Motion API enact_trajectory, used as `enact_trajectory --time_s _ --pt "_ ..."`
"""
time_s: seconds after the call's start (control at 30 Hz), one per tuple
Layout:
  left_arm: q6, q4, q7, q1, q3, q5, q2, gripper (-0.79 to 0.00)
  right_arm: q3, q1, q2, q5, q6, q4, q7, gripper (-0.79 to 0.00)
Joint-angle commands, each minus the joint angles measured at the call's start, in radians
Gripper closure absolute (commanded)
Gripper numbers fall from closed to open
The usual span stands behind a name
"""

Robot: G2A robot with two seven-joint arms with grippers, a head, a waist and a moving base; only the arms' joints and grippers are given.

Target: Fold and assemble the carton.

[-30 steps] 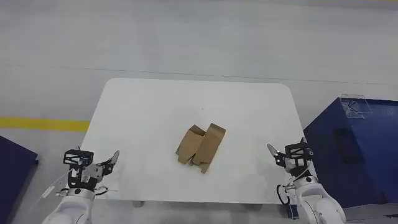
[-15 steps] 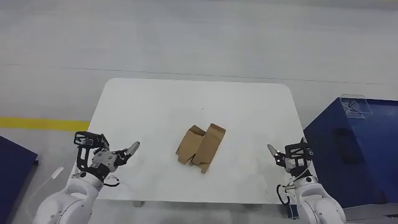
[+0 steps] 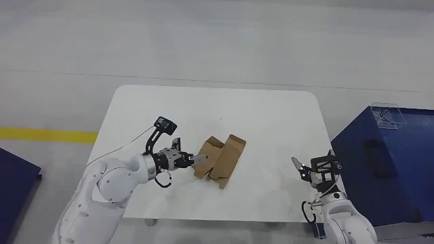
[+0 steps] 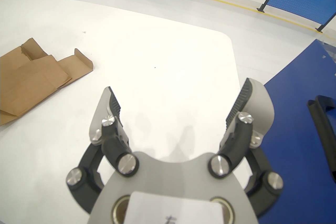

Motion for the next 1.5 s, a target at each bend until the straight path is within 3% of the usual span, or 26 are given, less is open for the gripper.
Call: enact_trajectory --time_s 0.0,0.3,0.4,0.6,0.8,1.13,1.3,1.33,1.37,1.47 --pt "0.004 0.004 -0.003 -0.002 0.001 -0.002 0.000 -0.785 0.000 0.000 0.000 0.000 0.000 0.000 0.000 -0.785" --pt "0.011 0.021 0.000 0.000 0.012 -0.004 -0.001 -0.785 0.000 0.000 0.000 0.000 0.000 0.000 0.000 -0.785" --pt "-0.060 0.131 -0.015 -0.075 0.083 -0.028 -0.013 -0.785 0.000 0.000 0.000 0.000 0.000 0.000 0.000 -0.785" --pt "-0.176 0.435 -0.110 -0.305 0.199 -0.205 -0.053 -0.785 0.000 0.000 0.000 0.000 0.000 0.000 0.000 -0.785" --pt "-0.189 0.695 -0.206 -0.468 0.305 -0.300 -0.097 -0.785 0.000 0.000 0.000 0.000 0.000 0.000 0.000 -0.785" --pt "-0.164 1.013 -0.217 -0.622 0.484 -0.367 -0.208 -0.785 0.000 0.000 0.000 0.000 0.000 0.000 0.000 -0.785" --pt "-0.194 1.145 -0.222 -0.672 0.526 -0.411 -0.259 -0.776 0.000 0.000 0.000 0.000 0.000 0.000 0.000 -0.785" --pt "-0.200 1.166 -0.219 -0.678 0.533 -0.415 -0.267 -0.625 0.000 0.000 0.000 0.000 0.000 0.000 0.000 -0.785" --pt "-0.206 1.185 -0.216 -0.684 0.539 -0.418 -0.276 -0.563 0.000 0.000 0.000 0.000 0.000 0.000 0.000 -0.785" --pt "-0.214 1.236 -0.208 -0.699 0.553 -0.428 -0.298 -0.573 0.000 0.000 0.000 0.000 0.000 0.000 0.000 -0.785"
